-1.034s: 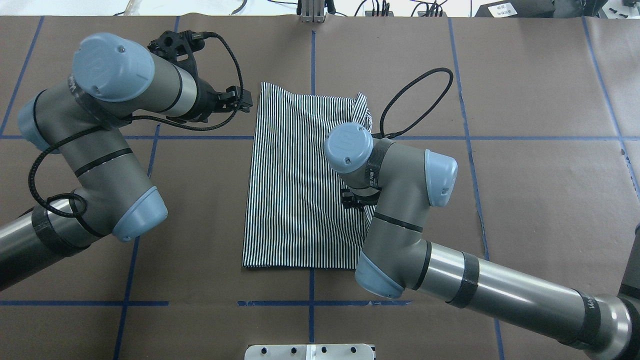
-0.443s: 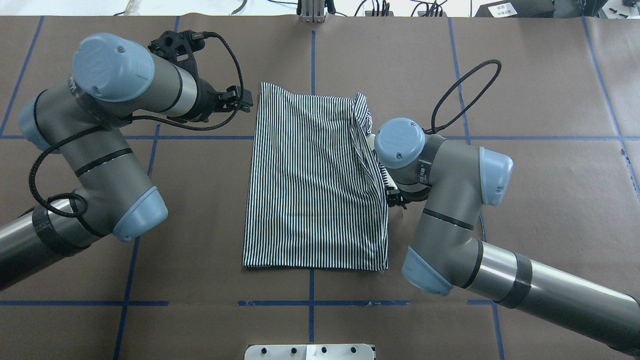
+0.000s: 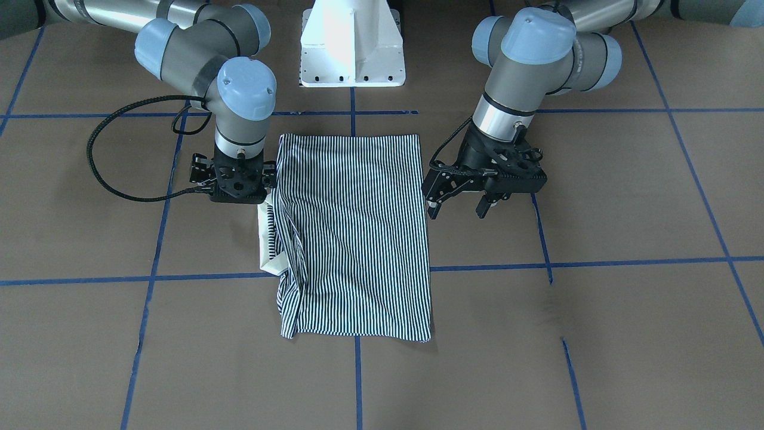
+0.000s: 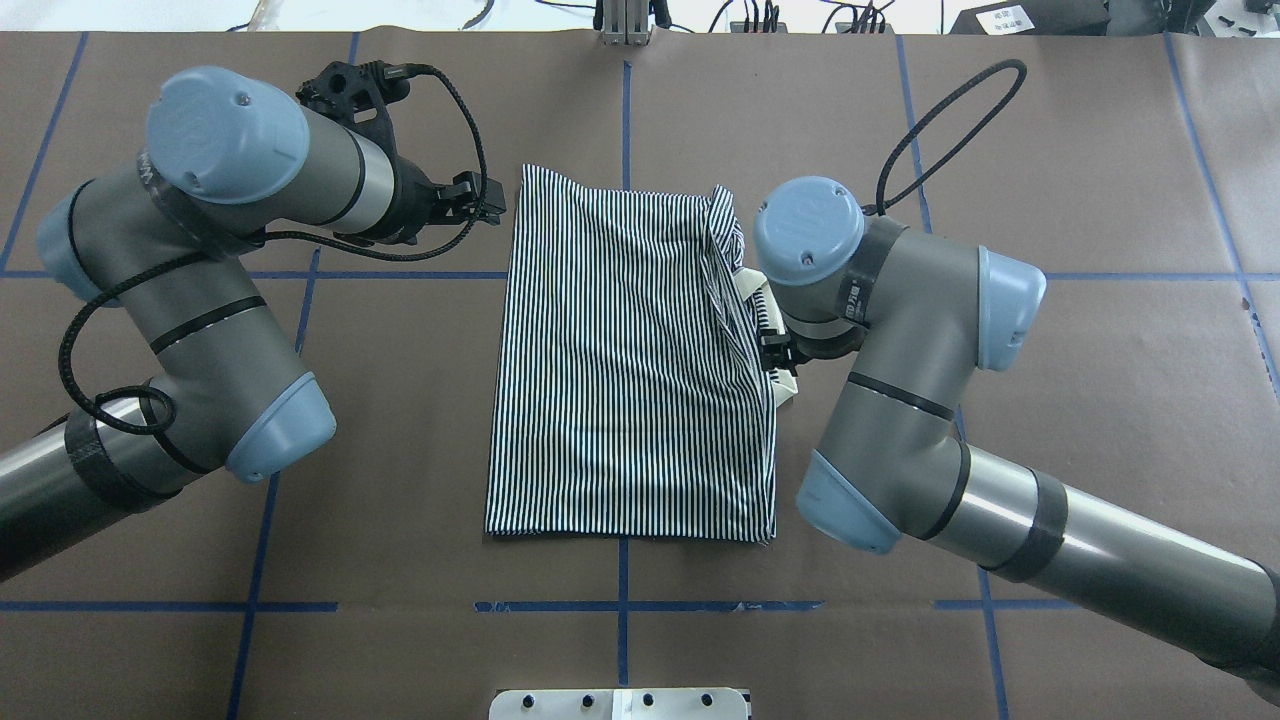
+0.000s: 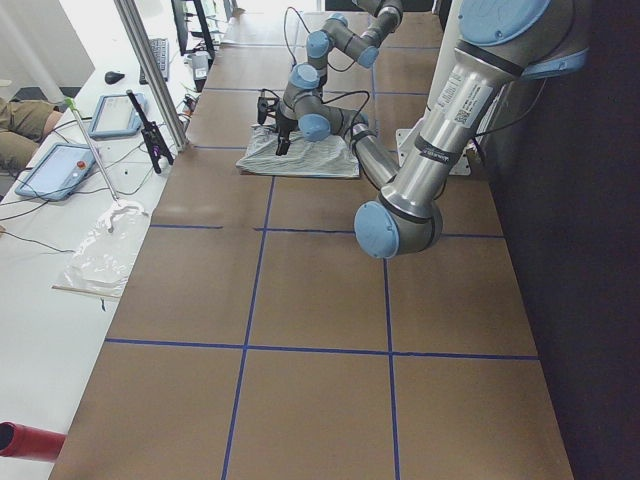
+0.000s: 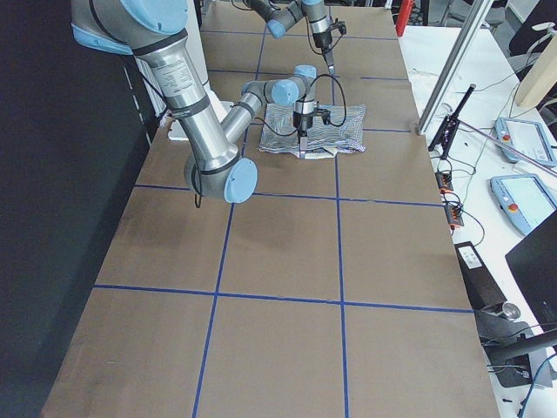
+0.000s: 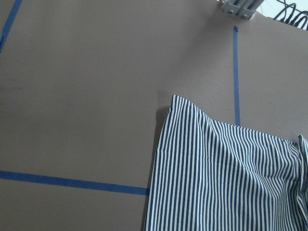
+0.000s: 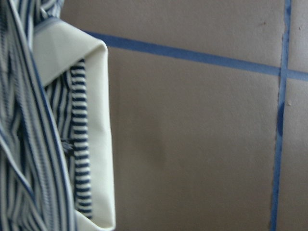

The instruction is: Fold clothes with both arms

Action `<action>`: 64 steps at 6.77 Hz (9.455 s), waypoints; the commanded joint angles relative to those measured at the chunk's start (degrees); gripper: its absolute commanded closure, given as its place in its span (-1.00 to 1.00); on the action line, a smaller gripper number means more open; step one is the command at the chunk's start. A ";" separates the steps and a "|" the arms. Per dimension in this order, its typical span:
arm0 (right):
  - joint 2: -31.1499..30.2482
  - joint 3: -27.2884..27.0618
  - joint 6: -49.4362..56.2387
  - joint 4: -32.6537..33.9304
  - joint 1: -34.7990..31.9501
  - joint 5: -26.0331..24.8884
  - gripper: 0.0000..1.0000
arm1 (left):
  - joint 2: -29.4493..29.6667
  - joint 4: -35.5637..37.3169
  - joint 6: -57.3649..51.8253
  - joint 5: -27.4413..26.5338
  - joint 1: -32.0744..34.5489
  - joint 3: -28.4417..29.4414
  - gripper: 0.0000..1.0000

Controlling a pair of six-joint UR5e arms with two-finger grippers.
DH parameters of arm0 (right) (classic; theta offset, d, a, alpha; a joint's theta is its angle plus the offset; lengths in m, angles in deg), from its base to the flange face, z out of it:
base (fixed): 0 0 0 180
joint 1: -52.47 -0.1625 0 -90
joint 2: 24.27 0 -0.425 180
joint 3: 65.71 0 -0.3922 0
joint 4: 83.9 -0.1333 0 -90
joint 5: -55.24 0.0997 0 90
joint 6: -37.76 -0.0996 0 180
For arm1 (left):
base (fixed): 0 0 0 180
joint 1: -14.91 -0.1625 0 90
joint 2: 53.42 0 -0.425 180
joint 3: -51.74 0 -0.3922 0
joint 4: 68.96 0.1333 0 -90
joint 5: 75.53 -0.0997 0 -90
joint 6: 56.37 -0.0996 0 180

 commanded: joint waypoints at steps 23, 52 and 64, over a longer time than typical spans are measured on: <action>3.31 11.91 16.25 -11.41 -12.81 8.61 -1.00 | -2.71 -2.64 3.75 10.80 0.09 -3.17 -1.00; -6.11 -7.47 4.82 -9.81 -13.61 18.83 -1.00 | 1.32 11.87 40.45 -13.04 -26.98 0.59 0.84; -7.95 -14.07 -50.40 -12.89 7.10 5.44 -1.00 | -0.35 11.60 33.51 -12.34 -26.89 -4.16 1.00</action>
